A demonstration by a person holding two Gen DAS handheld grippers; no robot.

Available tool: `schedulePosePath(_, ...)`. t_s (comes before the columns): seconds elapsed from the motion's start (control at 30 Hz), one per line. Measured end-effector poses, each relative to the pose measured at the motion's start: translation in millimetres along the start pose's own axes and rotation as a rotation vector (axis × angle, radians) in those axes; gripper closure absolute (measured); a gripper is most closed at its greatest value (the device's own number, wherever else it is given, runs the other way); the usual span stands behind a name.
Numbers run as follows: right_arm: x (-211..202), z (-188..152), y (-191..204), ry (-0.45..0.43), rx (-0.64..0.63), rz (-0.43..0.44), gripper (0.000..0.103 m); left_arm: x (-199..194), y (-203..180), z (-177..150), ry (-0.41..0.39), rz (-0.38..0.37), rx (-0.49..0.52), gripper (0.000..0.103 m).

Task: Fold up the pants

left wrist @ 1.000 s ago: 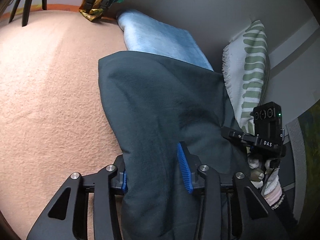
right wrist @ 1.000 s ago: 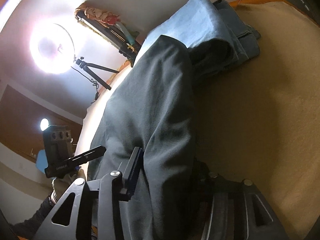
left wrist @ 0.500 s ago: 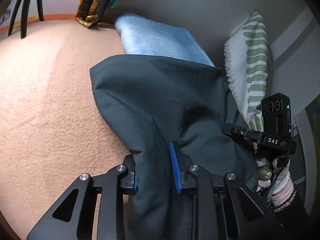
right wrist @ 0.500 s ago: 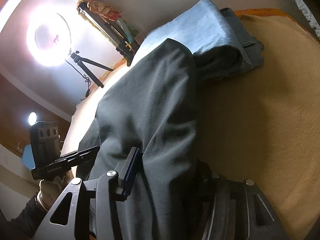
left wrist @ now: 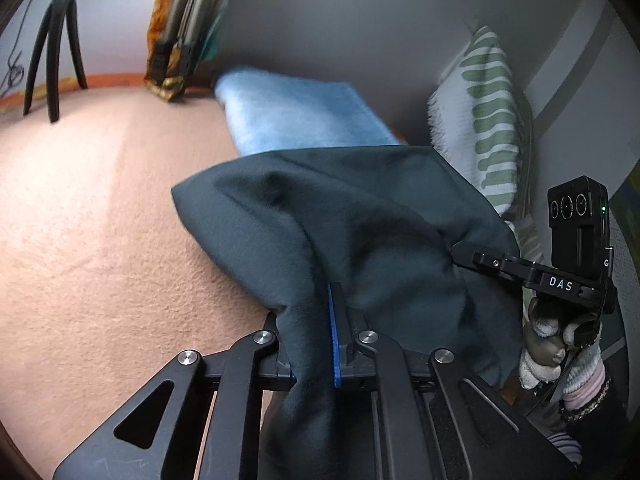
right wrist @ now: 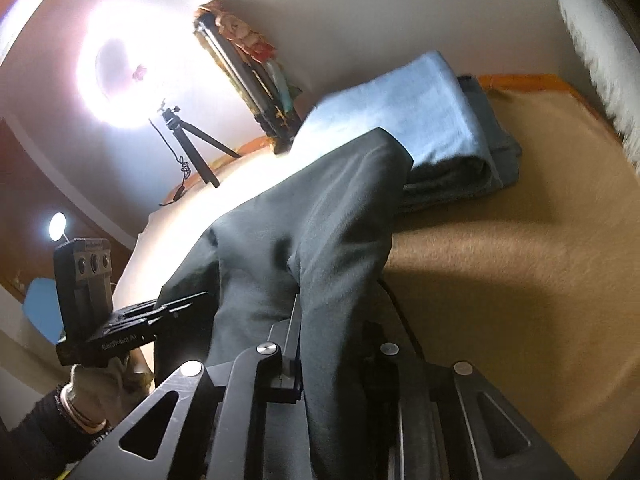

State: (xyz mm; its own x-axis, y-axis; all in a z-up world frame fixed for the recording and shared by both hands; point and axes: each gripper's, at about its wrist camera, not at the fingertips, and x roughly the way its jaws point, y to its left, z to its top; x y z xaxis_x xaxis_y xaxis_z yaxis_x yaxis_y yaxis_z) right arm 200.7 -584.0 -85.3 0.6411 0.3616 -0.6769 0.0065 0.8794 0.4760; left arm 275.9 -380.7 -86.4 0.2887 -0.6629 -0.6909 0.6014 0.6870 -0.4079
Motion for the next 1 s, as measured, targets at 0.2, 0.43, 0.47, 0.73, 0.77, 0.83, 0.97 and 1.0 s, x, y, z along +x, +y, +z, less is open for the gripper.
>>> schedulePosePath(0.2,-21,0,21,-0.041,-0.053,-0.038,0.087,-14,-19,1,-0.053,0.010,0.064,0.094)
schedulePosePath(0.43,-51,1,41,-0.124,-0.094,-0.063,0.088,-32,-40,5,-0.131,0.019,0.135,0.094)
schedulePosePath(0.47,-54,2,43,-0.133,-0.094,-0.061,0.088,-35,-43,7,-0.146,0.021,0.146,0.094)
schedulePosePath(0.73,-73,6,50,-0.194,-0.097,-0.072,0.088,-47,-62,14,-0.213,0.026,0.213,0.094)
schedulePosePath(0.77,-73,8,50,-0.199,-0.097,-0.074,0.088,-48,-64,15,-0.220,0.025,0.220,0.094)
schedulePosePath(0.83,-76,10,52,-0.212,-0.097,-0.075,0.088,-49,-67,17,-0.230,0.020,0.226,0.094)
schedulePosePath(0.97,-79,12,51,-0.228,-0.094,-0.078,0.088,-51,-71,20,-0.246,0.020,0.245,0.094)
schedulePosePath(1.0,-81,12,51,-0.231,-0.094,-0.077,0.088,-51,-71,20,-0.248,0.022,0.252,0.094)
